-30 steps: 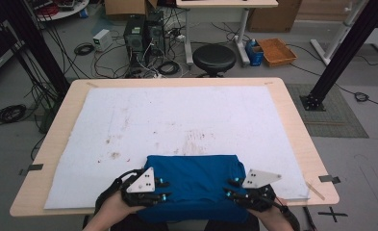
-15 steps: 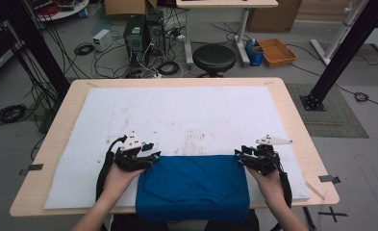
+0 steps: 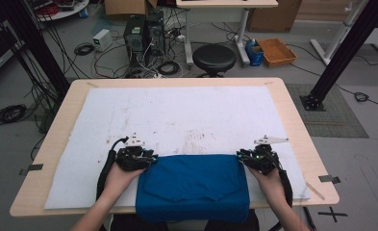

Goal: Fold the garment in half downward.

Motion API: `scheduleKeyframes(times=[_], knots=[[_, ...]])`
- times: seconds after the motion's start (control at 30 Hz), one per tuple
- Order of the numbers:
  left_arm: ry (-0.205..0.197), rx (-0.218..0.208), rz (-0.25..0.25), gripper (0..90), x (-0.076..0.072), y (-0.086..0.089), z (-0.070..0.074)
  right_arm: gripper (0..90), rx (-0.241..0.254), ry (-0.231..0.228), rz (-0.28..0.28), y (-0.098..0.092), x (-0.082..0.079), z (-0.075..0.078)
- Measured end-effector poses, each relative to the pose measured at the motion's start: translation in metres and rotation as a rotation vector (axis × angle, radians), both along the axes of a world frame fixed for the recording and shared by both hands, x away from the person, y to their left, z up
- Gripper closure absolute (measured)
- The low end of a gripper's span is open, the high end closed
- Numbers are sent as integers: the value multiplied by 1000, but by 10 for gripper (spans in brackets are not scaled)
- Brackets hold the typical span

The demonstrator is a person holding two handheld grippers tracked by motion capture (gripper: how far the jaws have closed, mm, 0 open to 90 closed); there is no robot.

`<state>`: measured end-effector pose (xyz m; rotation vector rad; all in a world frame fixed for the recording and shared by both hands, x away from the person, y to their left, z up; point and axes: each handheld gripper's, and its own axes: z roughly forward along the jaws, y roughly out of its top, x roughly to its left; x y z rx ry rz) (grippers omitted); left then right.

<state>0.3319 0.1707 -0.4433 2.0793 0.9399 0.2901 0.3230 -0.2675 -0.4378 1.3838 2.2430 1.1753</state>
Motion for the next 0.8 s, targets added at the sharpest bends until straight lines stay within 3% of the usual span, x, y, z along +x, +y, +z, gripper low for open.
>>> scheduleKeyframes(times=[0.1, 0.2, 0.33, 0.4, 0.43, 0.5, 0.57, 0.63, 0.7, 0.8], knots=[[-13, -44, 20, 632, 1, 3, 7, 648, 62, 3, -31, -8, 1, 4], [-4, -67, 43, 575, 4, 3, 10, 585, 92, 12, -43, -6, 7, 4], [43, -22, 40, 547, 5, -1, 5, 578, 79, 67, -14, 6, 14, -3], [65, 6, 49, 550, 5, 0, 1, 636, 61, 97, 12, 11, 14, -8], [64, -4, 48, 556, 5, 1, -1, 669, 49, 101, 25, 12, 13, -9], [54, 2, 48, 606, 3, 3, -1, 752, 40, 95, 50, 12, 11, -9], [68, -17, 20, 732, 1, 3, -2, 800, 36, 92, 69, 13, 10, -9], [41, 4, -2, 814, -3, 0, -1, 834, 15, 75, 87, 14, 8, -8], [29, 20, -17, 842, -4, 0, 0, 844, -7, 47, 103, 15, 7, -6], [34, -1, -23, 852, -2, 2, 1, 846, -2, 18, 114, 13, 7, -5]])
